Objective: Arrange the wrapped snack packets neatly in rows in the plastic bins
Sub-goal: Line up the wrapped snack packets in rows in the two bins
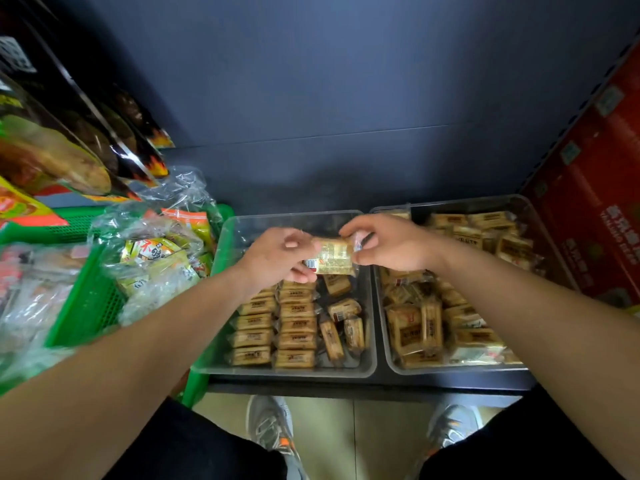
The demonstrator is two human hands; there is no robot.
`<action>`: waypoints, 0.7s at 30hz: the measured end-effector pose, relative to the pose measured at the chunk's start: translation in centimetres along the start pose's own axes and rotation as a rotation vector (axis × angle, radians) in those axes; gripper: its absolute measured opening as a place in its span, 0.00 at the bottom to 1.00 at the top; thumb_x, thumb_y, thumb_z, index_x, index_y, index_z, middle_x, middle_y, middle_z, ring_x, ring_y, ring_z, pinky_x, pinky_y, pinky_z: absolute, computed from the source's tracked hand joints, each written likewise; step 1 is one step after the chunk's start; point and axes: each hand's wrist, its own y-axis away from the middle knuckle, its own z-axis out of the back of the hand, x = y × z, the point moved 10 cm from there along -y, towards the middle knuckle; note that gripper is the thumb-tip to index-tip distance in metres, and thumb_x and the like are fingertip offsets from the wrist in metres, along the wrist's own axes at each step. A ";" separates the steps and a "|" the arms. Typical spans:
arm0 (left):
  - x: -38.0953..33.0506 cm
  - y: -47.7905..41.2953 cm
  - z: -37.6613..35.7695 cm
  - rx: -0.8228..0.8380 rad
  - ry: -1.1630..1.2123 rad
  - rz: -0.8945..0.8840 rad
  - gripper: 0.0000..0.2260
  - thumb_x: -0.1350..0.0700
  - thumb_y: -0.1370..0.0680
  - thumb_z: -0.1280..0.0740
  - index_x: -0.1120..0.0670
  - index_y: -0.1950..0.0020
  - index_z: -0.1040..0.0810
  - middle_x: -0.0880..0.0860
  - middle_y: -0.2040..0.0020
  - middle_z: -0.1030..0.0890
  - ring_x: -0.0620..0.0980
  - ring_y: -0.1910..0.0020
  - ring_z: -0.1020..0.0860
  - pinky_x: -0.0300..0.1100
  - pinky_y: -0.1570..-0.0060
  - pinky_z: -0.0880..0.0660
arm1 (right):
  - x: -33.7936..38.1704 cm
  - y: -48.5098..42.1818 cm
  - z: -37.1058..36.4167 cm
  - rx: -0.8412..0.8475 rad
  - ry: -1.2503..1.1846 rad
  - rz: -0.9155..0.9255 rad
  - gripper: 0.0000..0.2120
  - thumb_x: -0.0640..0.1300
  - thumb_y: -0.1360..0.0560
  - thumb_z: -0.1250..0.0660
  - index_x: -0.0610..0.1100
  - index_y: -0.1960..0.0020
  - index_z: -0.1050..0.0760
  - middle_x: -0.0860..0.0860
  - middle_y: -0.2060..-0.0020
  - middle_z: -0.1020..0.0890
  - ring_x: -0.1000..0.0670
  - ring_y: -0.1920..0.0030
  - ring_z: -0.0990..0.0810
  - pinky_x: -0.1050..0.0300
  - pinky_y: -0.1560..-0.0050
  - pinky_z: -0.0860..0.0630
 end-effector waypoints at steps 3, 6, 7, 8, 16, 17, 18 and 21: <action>-0.1 0.8 0.4 -0.030 0.049 -0.003 0.11 0.51 0.21 0.30 0.53 0.41 0.22 0.54 0.42 0.19 0.52 0.61 0.14 0.43 0.55 0.18 | 0.5 -0.2 0.3 -0.035 -0.082 0.025 0.23 0.48 0.24 0.25 0.55 0.32 0.26 0.56 0.42 0.19 0.56 0.46 0.18 0.53 0.39 0.22; -0.4 0.8 0.3 -0.041 0.062 -0.009 0.12 0.50 0.20 0.30 0.54 0.40 0.22 0.55 0.42 0.18 0.51 0.63 0.16 0.43 0.57 0.19 | 0.5 -0.2 1.0 -0.063 -0.142 0.019 0.22 0.46 0.25 0.24 0.54 0.33 0.24 0.54 0.42 0.19 0.55 0.45 0.18 0.55 0.40 0.22; -0.5 0.8 0.3 -0.034 0.069 -0.006 0.14 0.48 0.20 0.31 0.54 0.37 0.22 0.54 0.41 0.19 0.52 0.62 0.15 0.43 0.57 0.19 | 0.6 -0.1 1.2 -0.075 -0.170 0.026 0.21 0.44 0.25 0.24 0.53 0.34 0.23 0.53 0.43 0.18 0.55 0.47 0.17 0.58 0.43 0.21; -0.4 0.8 0.2 -0.020 0.078 0.004 0.17 0.46 0.19 0.32 0.53 0.35 0.24 0.53 0.39 0.20 0.52 0.59 0.14 0.44 0.55 0.19 | 0.8 -0.1 1.5 -0.090 -0.193 0.031 0.21 0.42 0.26 0.24 0.51 0.35 0.23 0.53 0.44 0.18 0.55 0.48 0.17 0.62 0.47 0.20; -1.8 -0.6 1.6 -0.112 0.126 -0.089 0.03 0.57 0.25 0.23 0.53 0.53 0.16 0.55 0.49 0.14 0.54 0.52 0.14 0.42 0.53 0.17 | 1.2 -0.8 0.8 -0.050 -0.233 0.038 0.14 0.44 0.29 0.21 0.50 0.47 0.22 0.54 0.47 0.18 0.56 0.47 0.18 0.58 0.44 0.22; -2.0 -0.7 1.8 -0.120 0.102 -0.110 0.03 0.58 0.27 0.22 0.51 0.56 0.15 0.53 0.49 0.14 0.52 0.51 0.14 0.42 0.52 0.18 | 0.9 -0.9 0.5 -0.036 -0.242 0.026 0.12 0.47 0.28 0.22 0.50 0.47 0.22 0.55 0.46 0.19 0.55 0.46 0.18 0.56 0.41 0.22; -2.1 -0.8 1.8 -0.124 0.076 -0.126 0.05 0.58 0.28 0.21 0.49 0.58 0.14 0.51 0.47 0.15 0.50 0.50 0.15 0.41 0.51 0.18 | 0.6 -1.1 0.5 -0.043 -0.234 0.016 0.11 0.50 0.26 0.24 0.51 0.46 0.22 0.56 0.45 0.19 0.55 0.45 0.19 0.52 0.39 0.22; -2.4 -0.9 1.6 -0.116 0.026 -0.160 0.08 0.60 0.29 0.20 0.47 0.58 0.13 0.47 0.42 0.16 0.50 0.47 0.16 0.46 0.46 0.18 | -0.6 -1.5 0.8 -0.087 -0.192 -0.040 0.13 0.51 0.21 0.30 0.53 0.39 0.26 0.57 0.41 0.23 0.53 0.44 0.21 0.47 0.39 0.21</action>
